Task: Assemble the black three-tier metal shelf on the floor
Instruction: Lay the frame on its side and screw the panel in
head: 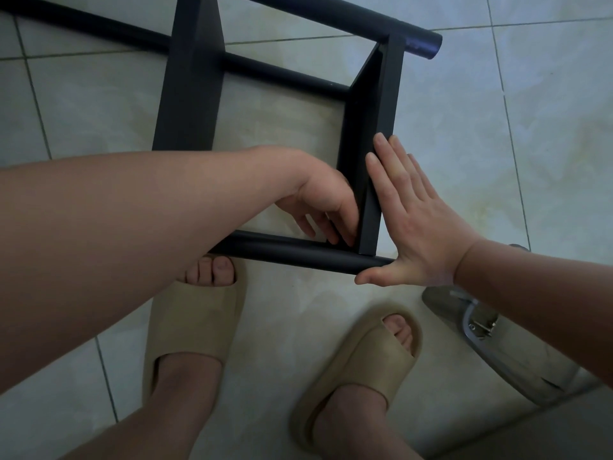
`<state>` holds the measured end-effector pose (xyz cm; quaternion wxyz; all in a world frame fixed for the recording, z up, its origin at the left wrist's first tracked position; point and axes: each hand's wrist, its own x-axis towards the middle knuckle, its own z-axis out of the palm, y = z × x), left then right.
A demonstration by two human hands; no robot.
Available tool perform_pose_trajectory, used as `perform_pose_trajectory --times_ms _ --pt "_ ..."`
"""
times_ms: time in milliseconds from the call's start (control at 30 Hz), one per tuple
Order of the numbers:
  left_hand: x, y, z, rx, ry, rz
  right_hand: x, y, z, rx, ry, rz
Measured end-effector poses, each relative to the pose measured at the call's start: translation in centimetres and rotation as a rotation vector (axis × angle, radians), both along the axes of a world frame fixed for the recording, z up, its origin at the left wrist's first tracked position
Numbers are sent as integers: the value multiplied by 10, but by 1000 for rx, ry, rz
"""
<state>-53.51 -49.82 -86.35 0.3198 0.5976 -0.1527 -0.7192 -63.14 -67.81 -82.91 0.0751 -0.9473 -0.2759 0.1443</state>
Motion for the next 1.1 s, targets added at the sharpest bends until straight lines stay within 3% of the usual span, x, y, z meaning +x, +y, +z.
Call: perform_pose_trajectory --times_ms 1100 --pt "-11 3 -5 -43 36 31 0 -1 -1 0 5 2"
